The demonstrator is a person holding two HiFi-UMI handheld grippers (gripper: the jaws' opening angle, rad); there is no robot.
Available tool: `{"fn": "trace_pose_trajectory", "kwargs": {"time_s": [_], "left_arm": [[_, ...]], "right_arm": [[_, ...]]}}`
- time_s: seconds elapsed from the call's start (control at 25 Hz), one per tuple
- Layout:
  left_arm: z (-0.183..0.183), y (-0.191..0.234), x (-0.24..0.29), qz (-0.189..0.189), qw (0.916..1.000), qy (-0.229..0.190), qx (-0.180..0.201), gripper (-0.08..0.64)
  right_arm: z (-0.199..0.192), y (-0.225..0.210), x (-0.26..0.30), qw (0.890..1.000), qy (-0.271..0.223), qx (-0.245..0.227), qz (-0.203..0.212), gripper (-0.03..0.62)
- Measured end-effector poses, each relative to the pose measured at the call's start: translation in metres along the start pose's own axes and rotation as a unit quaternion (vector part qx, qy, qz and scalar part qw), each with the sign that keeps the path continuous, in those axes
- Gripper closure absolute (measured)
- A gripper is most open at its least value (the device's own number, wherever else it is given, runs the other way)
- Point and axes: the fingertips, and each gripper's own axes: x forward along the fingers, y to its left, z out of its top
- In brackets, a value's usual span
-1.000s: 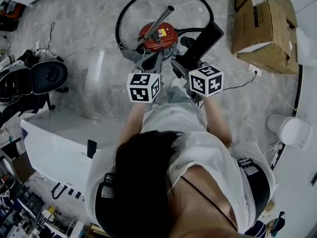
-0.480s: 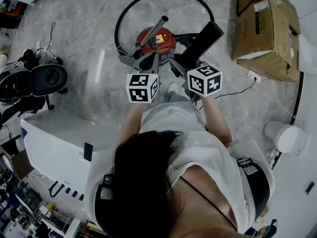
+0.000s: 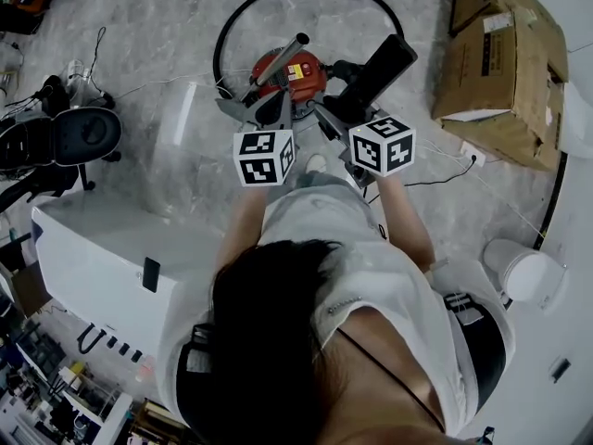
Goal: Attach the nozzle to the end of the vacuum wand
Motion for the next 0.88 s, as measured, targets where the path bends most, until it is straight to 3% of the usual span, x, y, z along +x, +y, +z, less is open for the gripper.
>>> {"fn": "trace_pose_trajectory", "kwargs": {"time_s": [0.56, 0.88], "left_arm": [[-0.01, 0.017, -0.001, 0.063, 0.9976, -0.009, -0.027, 0.557], [-0.002, 0.021, -0.004, 0.052, 0.998, -0.034, -0.013, 0.557]], "right_arm": [[-0.003, -0.006, 0.0, 1.0, 0.021, -0.004, 0.021, 0.492], [-0.007, -0.005, -0.001, 1.0, 0.02, 0.003, 0.021, 0.492]]}}
